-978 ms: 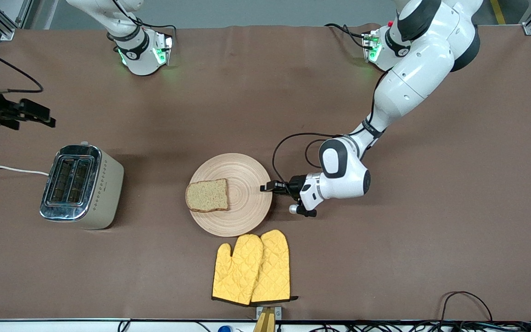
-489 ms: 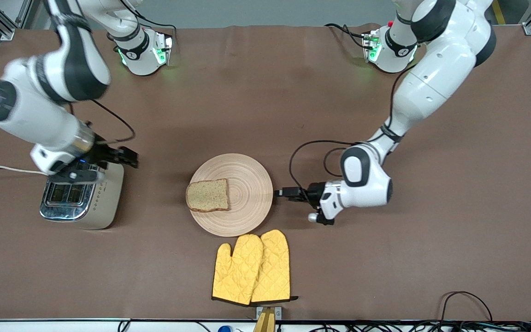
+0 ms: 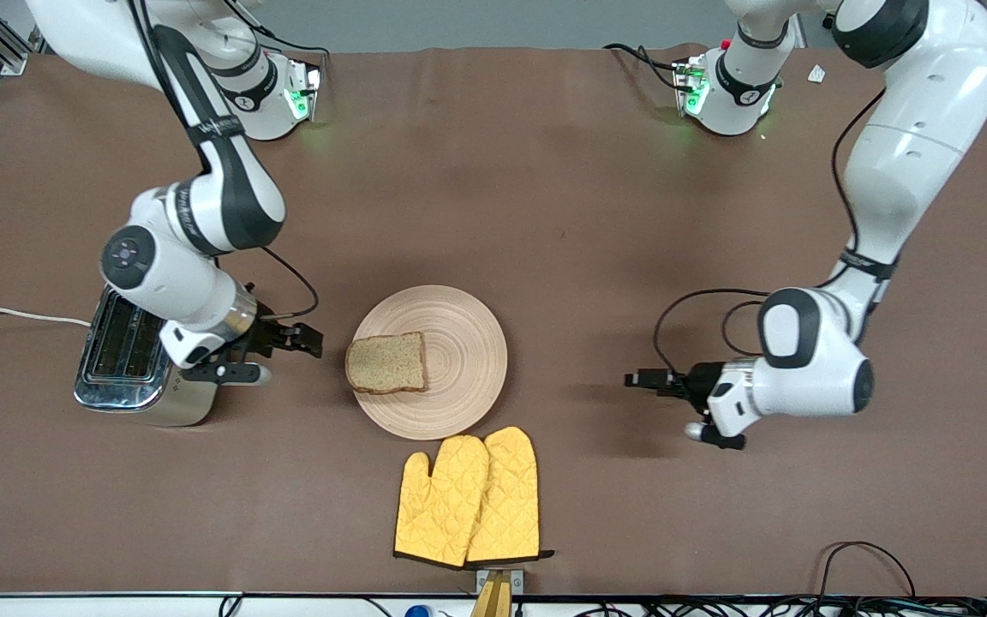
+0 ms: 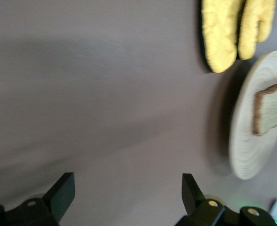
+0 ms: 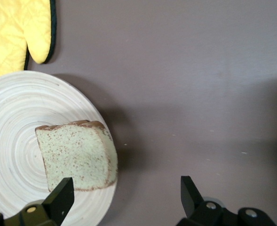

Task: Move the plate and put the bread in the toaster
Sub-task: 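Release the plate with the left gripper while the right gripper reaches the bread, then grasp the bread slice with the right gripper while the left gripper withdraws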

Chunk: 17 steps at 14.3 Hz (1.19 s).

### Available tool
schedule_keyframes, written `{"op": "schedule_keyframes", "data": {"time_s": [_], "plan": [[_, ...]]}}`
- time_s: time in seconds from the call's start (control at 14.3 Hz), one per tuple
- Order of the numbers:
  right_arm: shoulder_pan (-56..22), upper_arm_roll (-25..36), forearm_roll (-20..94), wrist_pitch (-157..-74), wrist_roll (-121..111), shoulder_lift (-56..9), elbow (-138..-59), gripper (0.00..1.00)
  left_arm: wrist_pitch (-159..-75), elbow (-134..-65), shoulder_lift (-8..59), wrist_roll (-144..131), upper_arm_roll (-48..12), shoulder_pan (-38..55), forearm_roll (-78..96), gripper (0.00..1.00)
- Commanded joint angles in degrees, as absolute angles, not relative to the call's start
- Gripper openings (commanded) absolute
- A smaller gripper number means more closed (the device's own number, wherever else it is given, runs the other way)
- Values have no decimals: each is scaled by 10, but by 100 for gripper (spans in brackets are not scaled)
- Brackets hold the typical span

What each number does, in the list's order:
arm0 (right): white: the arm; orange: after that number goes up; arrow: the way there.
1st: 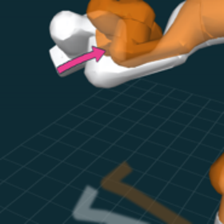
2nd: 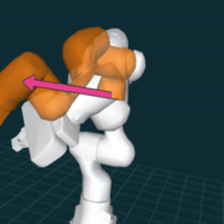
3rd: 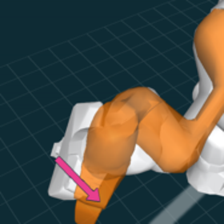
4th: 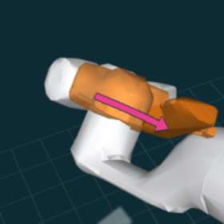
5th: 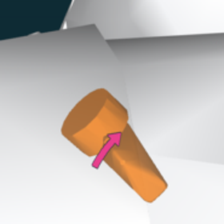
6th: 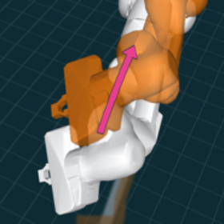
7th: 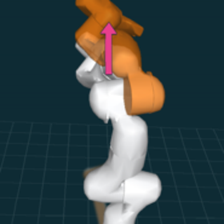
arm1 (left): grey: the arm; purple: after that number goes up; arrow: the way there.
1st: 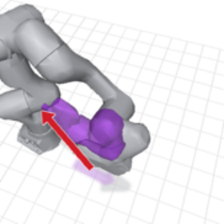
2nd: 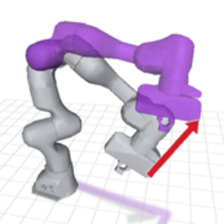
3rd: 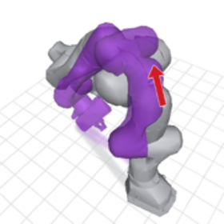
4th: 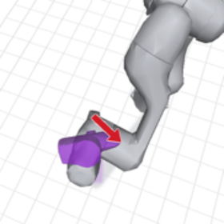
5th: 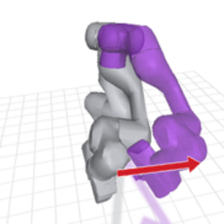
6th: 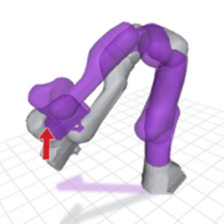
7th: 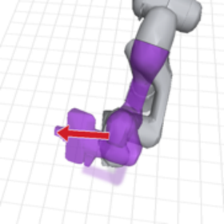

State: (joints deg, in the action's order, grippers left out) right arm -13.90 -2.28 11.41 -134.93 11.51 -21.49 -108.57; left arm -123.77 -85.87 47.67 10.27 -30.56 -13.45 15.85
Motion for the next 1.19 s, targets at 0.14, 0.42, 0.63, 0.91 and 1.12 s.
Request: {"op": "schedule_keyframes", "data": {"time_s": [0.14,0.42,0.63,0.91,1.12], "plan": [[-179,-16,129,-1378,128,-262,-1081,98,-1214,-854,419,63,-303,-149,-19,100],[-190,-16,129,-1394,129,-286,-1081,85,-1182,-847,384,62,-303,-169,-97,100],[-189,-16,129,-1411,129,-299,-1079,76,-1093,-800,363,62,-302,-170,-106,100],[-188,-17,129,-1419,129,-318,-1064,64,-982,-737,325,62,-308,-162,-123,100],[-190,-16,129,-1417,129,-323,-1059,49,-973,-737,284,61,-310,-163,-121,100]]}}
